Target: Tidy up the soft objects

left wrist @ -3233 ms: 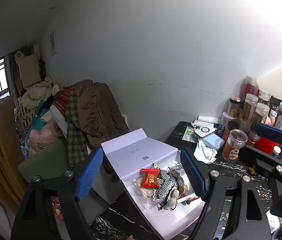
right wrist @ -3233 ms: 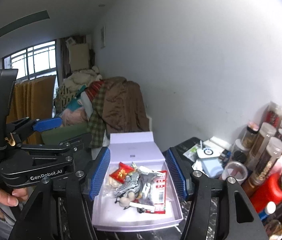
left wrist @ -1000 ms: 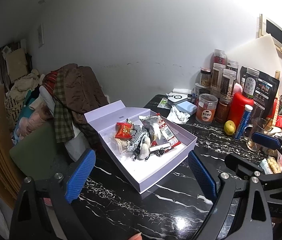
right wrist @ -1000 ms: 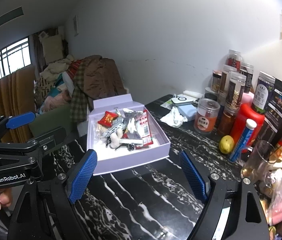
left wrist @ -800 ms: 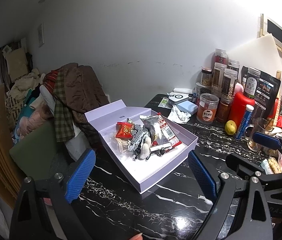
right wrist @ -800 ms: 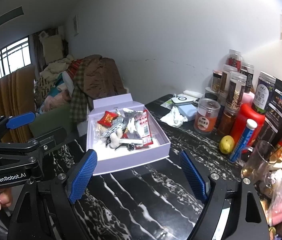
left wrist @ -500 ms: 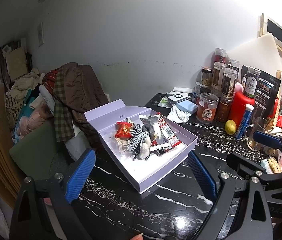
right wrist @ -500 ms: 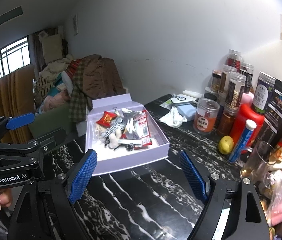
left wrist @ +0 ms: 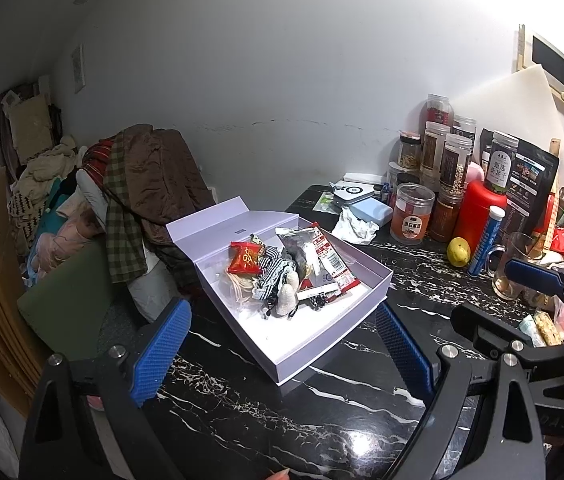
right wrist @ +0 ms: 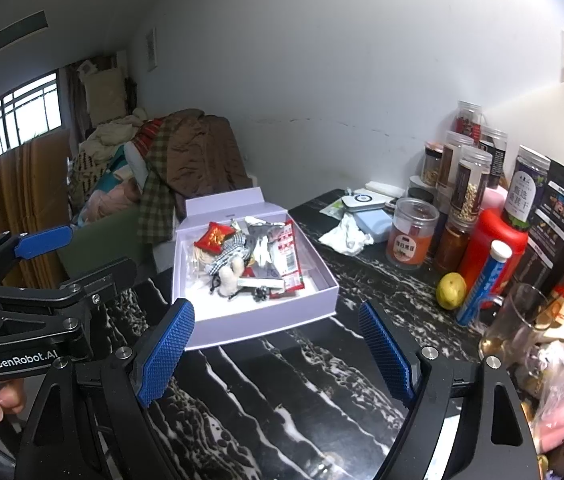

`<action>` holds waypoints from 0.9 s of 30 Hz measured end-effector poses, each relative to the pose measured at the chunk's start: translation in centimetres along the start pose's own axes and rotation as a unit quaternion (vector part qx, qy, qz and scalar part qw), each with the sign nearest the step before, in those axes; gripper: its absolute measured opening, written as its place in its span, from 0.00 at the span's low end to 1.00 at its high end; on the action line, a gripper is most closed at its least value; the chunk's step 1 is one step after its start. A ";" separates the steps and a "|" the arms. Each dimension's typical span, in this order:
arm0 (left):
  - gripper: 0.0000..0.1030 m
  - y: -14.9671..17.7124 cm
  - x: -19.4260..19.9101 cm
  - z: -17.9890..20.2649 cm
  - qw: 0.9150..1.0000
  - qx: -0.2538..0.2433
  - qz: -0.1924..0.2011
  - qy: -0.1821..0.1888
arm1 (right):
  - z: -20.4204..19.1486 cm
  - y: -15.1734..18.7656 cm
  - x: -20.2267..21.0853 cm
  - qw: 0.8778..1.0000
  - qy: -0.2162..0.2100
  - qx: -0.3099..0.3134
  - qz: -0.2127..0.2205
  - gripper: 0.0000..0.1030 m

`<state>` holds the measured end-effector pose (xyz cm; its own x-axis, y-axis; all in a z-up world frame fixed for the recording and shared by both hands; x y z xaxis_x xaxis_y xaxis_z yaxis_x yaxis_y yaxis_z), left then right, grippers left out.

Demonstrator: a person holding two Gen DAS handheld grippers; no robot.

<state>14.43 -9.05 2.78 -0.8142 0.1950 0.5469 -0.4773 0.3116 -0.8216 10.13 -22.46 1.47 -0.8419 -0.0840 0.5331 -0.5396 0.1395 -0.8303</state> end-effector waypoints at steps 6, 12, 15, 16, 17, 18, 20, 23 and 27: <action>0.92 -0.1 0.0 0.0 1.000 -0.001 0.000 0.000 | -0.1 -0.1 0.2 1.000 0.000 0.002 0.001 0.83; 0.92 -0.1 0.0 -0.1 1.000 0.001 -0.001 0.000 | -0.2 -0.1 0.2 1.000 0.000 0.003 0.001 0.83; 0.92 0.0 0.1 0.0 1.000 0.001 -0.001 0.000 | -0.2 -0.2 0.3 1.000 0.000 0.003 0.002 0.83; 0.92 0.0 0.1 0.0 1.000 0.001 -0.001 0.000 | -0.2 -0.2 0.2 1.000 -0.001 0.003 0.002 0.83; 0.92 0.0 0.1 0.0 1.000 0.000 -0.002 0.000 | -0.2 -0.2 0.2 1.000 -0.001 0.002 0.002 0.83; 0.92 0.0 0.1 0.0 1.000 0.000 -0.001 0.001 | -0.2 -0.2 0.2 1.000 -0.001 0.002 0.001 0.83; 0.92 0.0 0.1 0.0 1.000 0.000 -0.001 0.001 | -0.1 -0.2 0.3 1.000 0.000 0.001 0.001 0.83; 0.92 0.0 0.2 0.1 1.000 -0.001 -0.001 0.001 | -0.1 -0.2 0.3 1.000 0.000 0.000 0.001 0.83; 0.92 0.0 0.3 0.1 1.000 -0.002 -0.003 0.004 | 0.0 -0.2 0.4 1.000 0.000 0.001 0.001 0.83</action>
<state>14.16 -9.13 2.95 -0.8082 0.2003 0.5538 -0.4816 0.3166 -0.8172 9.93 -22.47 1.83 -0.8432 -0.0834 0.5312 -0.5377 0.1387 -0.8317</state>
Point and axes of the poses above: each gripper's, at about its wrist camera, not at the fingertips, and x roughly against the way its jaws point, z to its right, y to its underside, the point moved 7 cm from there along -x, roughly the way its jaws point, and after that the axes turned 8 degrees about -x, right-handed, at the moved point
